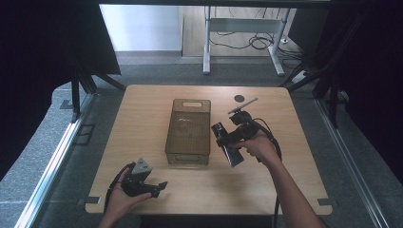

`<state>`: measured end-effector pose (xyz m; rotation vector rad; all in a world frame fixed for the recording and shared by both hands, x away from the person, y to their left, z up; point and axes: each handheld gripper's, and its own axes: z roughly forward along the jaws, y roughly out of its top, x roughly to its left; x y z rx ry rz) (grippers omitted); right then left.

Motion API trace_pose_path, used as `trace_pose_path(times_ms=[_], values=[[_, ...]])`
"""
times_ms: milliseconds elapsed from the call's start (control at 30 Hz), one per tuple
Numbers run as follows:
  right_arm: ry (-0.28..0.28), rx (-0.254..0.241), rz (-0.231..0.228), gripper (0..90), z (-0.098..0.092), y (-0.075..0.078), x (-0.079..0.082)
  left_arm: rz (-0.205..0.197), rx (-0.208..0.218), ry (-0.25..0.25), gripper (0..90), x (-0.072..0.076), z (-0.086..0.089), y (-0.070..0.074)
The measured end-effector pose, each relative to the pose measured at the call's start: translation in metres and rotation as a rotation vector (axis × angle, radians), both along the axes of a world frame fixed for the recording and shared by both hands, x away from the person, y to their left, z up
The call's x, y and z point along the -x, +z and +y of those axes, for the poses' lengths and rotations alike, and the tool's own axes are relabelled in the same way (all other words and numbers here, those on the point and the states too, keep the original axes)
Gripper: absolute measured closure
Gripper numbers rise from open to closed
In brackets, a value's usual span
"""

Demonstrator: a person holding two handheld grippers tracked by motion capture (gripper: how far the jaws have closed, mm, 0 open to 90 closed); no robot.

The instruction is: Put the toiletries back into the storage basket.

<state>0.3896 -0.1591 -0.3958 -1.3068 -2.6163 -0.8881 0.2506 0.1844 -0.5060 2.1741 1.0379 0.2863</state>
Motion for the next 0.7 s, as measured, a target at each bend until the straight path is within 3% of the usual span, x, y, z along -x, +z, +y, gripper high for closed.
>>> trace_pose_path(times_ms=[700], values=[[0.042,0.011,0.023,47.1,0.047,0.004,-0.026,0.003,0.0,-0.001,19.0,-0.001,0.001,-0.001]])
